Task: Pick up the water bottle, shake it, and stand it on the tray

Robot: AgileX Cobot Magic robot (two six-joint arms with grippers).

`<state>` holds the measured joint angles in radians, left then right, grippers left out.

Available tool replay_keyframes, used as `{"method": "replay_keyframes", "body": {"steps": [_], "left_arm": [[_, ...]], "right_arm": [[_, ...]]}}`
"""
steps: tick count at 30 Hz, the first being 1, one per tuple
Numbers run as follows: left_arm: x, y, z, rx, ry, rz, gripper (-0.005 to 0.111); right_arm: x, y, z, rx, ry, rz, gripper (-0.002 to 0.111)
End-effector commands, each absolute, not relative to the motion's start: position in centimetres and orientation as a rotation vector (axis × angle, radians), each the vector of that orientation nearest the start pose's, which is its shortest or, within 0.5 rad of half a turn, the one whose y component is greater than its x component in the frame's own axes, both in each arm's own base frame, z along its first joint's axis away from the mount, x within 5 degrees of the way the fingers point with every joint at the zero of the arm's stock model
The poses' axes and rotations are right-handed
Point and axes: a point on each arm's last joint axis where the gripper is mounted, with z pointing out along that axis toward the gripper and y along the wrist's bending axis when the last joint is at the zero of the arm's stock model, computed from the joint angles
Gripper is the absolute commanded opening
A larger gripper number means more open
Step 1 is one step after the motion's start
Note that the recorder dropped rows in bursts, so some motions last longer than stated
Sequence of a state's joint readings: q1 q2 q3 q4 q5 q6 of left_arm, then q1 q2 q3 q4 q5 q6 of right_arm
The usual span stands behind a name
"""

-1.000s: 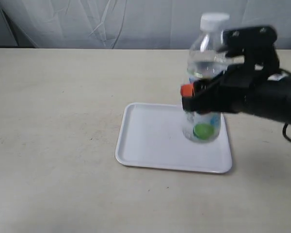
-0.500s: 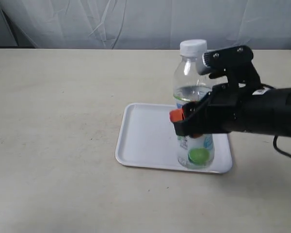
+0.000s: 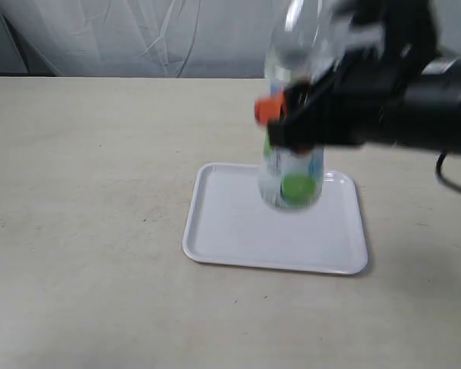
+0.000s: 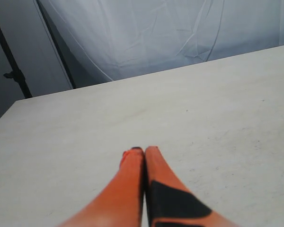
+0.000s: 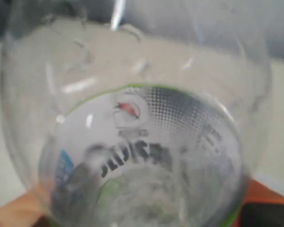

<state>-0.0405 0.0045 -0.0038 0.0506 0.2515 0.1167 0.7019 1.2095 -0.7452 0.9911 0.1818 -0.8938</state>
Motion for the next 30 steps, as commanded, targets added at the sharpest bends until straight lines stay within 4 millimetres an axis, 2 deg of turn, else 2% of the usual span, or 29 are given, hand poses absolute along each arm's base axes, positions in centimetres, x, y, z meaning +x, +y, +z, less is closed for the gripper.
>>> {"method": "replay_keyframes", "body": {"steps": [1, 3, 4, 5, 6, 7, 8, 9, 11, 13, 14, 15, 16, 17, 19, 21, 22, 23, 25, 27, 28, 29, 30], "left_arm": [[5.5, -0.1, 19.2, 0.165, 1.714, 0.095, 0.0], [5.5, -0.1, 19.2, 0.165, 1.714, 0.095, 0.0], [5.5, -0.1, 19.2, 0.165, 1.714, 0.095, 0.0], [5.5, -0.1, 19.2, 0.165, 1.714, 0.095, 0.0], [5.5, -0.1, 19.2, 0.165, 1.714, 0.095, 0.0], [5.5, -0.1, 19.2, 0.165, 1.714, 0.095, 0.0], [5.5, -0.1, 19.2, 0.165, 1.714, 0.095, 0.0], [5.5, -0.1, 19.2, 0.165, 1.714, 0.095, 0.0], [5.5, -0.1, 19.2, 0.165, 1.714, 0.095, 0.0], [5.5, -0.1, 19.2, 0.165, 1.714, 0.095, 0.0], [5.5, -0.1, 19.2, 0.167, 1.714, 0.096, 0.0], [5.5, -0.1, 19.2, 0.167, 1.714, 0.096, 0.0], [5.5, -0.1, 19.2, 0.167, 1.714, 0.096, 0.0], [5.5, -0.1, 19.2, 0.167, 1.714, 0.096, 0.0], [5.5, -0.1, 19.2, 0.167, 1.714, 0.096, 0.0], [5.5, -0.1, 19.2, 0.167, 1.714, 0.096, 0.0], [5.5, -0.1, 19.2, 0.167, 1.714, 0.096, 0.0], [5.5, -0.1, 19.2, 0.165, 1.714, 0.095, 0.0], [5.5, -0.1, 19.2, 0.165, 1.714, 0.095, 0.0], [5.5, -0.1, 19.2, 0.165, 1.714, 0.095, 0.0], [5.5, -0.1, 19.2, 0.165, 1.714, 0.095, 0.0], [5.5, -0.1, 19.2, 0.165, 1.714, 0.095, 0.0], [5.5, -0.1, 19.2, 0.165, 1.714, 0.095, 0.0]], "right_arm": [[19.6, 18.2, 24.5, -0.71, 2.139, 0.618, -0.001], [20.4, 17.9, 24.7, -0.807, 2.036, 0.463, -0.001], [21.3, 17.1, 25.1, -0.75, 1.983, 0.364, -0.001], [22.1, 16.2, 25.6, -0.631, 1.957, 0.311, -0.001], [23.0, 14.8, 26.3, -0.404, 1.948, 0.282, -0.001], [23.3, 14.2, 26.6, -0.273, 1.951, 0.285, -0.001], [23.4, 14.0, 26.9, -0.185, 1.96, 0.307, -0.001], [23.3, 14.3, 27.1, -0.178, 1.974, 0.353, -0.001], [22.2, 16.4, 26.9, -0.377, 2.034, 0.517, -0.001], [20.2, 18.9, 27.1, -0.713, 2.048, 0.66, -0.001], [19.5, 19.6, 27.4, -0.874, 2.012, 0.658, -0.001], [19.2, 19.7, 28.0, -0.964, 1.952, 0.608, -0.001], [19.5, 19.4, 28.6, -0.969, 1.906, 0.54, -0.001], [20.2, 18.7, 29.4, -0.879, 1.857, 0.467, -0.001], [22.1, 16.7, 30.4, -0.589, 1.794, 0.372, -0.001], [23.2, 15.2, 30.5, -0.227, 1.842, 0.445, -0.001], [23.2, 15.4, 30.4, -0.188, 1.874, 0.495, -0.001], [22.9, 16.2, 30.1, -0.244, 1.927, 0.561, -0.001], [21.4, 18.4, 29.8, -0.527, 1.982, 0.648, -0.001], [20.4, 19.4, 29.4, -0.939, 1.894, 0.508, -0.001], [20.4, 19.1, 29.5, -0.991, 1.861, 0.444, -0.001], [20.9, 18.5, 29.6, -0.911, 1.863, 0.422, -0.001], [21.8, 17.6, 29.8, -0.731, 1.878, 0.431, -0.001]]}}
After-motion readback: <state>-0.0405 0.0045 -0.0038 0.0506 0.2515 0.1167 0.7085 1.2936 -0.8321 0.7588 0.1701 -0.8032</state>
